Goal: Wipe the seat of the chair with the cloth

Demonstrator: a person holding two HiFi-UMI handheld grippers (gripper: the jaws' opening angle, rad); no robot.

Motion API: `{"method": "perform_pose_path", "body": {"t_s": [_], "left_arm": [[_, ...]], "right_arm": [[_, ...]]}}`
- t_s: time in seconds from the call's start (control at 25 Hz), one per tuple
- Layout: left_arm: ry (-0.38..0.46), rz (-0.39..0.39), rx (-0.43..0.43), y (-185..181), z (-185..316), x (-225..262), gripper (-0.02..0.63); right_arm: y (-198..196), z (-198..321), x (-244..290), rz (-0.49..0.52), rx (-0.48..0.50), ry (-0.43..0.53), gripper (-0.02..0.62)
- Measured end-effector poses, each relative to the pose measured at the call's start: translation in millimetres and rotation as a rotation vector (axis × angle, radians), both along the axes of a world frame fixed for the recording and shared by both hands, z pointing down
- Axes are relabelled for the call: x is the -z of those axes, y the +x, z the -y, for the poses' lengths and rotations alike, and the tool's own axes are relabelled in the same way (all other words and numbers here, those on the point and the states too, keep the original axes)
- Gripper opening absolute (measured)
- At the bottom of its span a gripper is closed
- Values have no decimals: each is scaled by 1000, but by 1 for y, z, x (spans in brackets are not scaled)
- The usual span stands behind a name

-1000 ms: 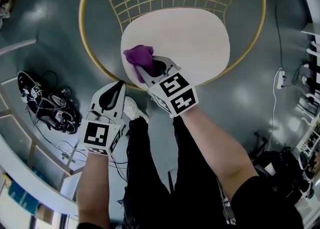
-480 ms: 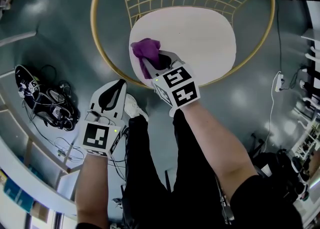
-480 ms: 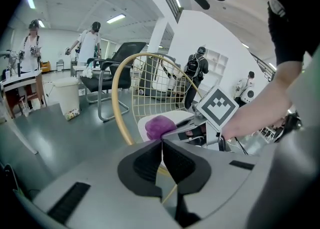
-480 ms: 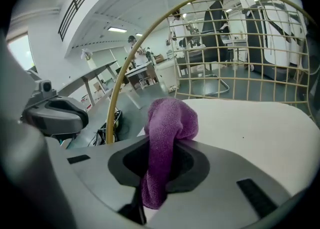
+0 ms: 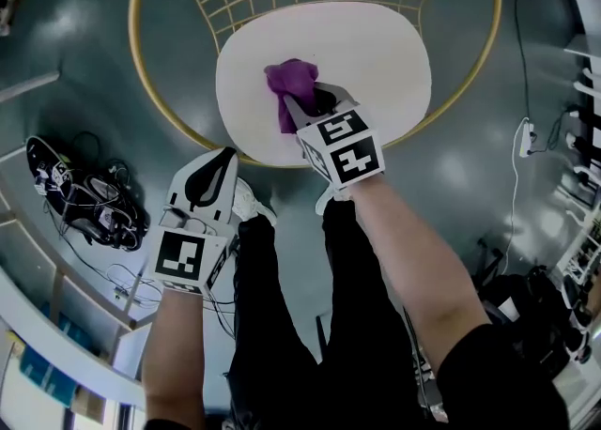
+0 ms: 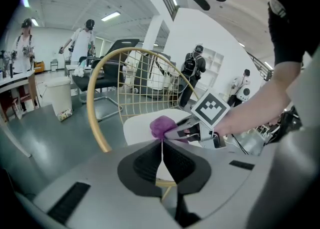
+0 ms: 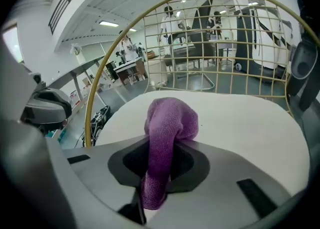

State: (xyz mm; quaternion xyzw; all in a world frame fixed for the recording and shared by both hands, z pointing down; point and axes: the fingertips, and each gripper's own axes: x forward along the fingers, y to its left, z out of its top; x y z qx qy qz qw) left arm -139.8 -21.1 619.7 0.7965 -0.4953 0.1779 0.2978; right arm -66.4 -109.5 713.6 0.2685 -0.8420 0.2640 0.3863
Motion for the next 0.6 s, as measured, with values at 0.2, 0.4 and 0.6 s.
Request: {"method": "perform_pose_path", "body": {"t_s": [0.2, 0.4, 0.6], "left_arm": [[-2, 15, -47, 24, 5, -3, 18], [-3, 0, -61, 48, 16, 0, 18], [-1, -9, -76, 63, 27, -2, 18]], "right_arm": [[49, 18, -8, -96, -20, 48, 74], [113, 43, -9, -176, -79, 87, 74], [154, 63, -5, -221, -130, 103, 74]]}}
